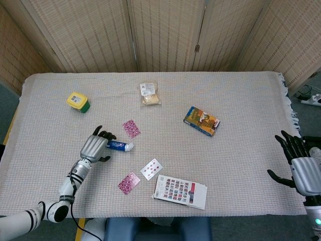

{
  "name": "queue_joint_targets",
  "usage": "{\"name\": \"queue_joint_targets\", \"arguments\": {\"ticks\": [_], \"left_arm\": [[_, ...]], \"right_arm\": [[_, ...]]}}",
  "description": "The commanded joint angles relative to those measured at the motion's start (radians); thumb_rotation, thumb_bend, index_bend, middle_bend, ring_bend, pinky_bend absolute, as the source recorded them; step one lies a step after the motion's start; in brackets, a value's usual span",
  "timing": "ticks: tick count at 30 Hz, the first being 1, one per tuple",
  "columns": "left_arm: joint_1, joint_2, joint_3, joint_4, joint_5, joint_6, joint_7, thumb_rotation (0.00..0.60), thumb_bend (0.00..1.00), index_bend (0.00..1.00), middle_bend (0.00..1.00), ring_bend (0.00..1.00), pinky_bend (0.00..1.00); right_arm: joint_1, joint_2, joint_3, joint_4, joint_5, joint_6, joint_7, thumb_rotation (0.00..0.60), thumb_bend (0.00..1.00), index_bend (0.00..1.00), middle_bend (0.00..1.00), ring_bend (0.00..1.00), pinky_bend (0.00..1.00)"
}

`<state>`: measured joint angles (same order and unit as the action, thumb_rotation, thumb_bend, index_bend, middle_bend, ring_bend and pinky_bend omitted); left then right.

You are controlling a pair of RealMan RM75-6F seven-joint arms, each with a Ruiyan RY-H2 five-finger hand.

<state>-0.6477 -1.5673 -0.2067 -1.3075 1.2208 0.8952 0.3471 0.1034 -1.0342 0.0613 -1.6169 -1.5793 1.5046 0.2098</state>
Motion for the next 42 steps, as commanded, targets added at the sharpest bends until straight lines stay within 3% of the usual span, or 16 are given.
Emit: {"name": "queue_joint_targets", "arguments": {"ticks": [1,17,27,32,34,39,42], "left_arm": [[-0.018,-0.027,0.001,0.035,-0.028,-0.013,0.013,0.6,0.3,0.33,0.31,0.25,0.08],[-0.064,-0.081,0.004,0.144,-0.107,-0.046,0.012,0.6,0.38,0.37,0.37,0.29,0.11],[-0.074,-0.106,0.014,0.199,-0.113,-0.047,-0.015,0.6,0.4,0.43,0.43,0.33,0.13],[-0.073,-0.128,0.02,0.248,-0.087,-0.037,-0.07,0.6,0.47,0.5,0.5,0.4,0.17],[-0.07,-0.136,0.024,0.273,-0.062,-0.023,-0.108,0.6,0.54,0.55,0.56,0.46,0.23],[-0.051,-0.143,0.035,0.316,0.019,0.023,-0.278,0.6,0.67,0.71,0.73,0.62,0.55],[-0.036,-0.131,0.049,0.321,0.063,0.05,-0.371,0.6,0.7,0.75,0.77,0.66,0.62]], "right_arm": [[0.002,-0.002,0.0,0.003,0.002,-0.004,0.002,0.6,0.27,0.0,0.0,0.0,0.0],[0.007,-0.011,0.001,0.018,0.013,-0.016,0.012,0.6,0.27,0.0,0.0,0.0,0.0],[0.006,-0.014,0.001,0.027,0.019,-0.017,0.022,0.6,0.27,0.0,0.0,0.0,0.0],[0.005,-0.015,0.001,0.028,0.02,-0.015,0.023,0.6,0.27,0.0,0.0,0.0,0.0],[0.004,-0.015,0.001,0.028,0.018,-0.012,0.024,0.6,0.27,0.0,0.0,0.0,0.0],[0.003,-0.01,0.001,0.022,0.011,-0.004,0.02,0.6,0.27,0.0,0.0,0.0,0.0],[0.003,-0.002,0.001,0.013,0.001,0.003,0.01,0.6,0.27,0.0,0.0,0.0,0.0]]}}
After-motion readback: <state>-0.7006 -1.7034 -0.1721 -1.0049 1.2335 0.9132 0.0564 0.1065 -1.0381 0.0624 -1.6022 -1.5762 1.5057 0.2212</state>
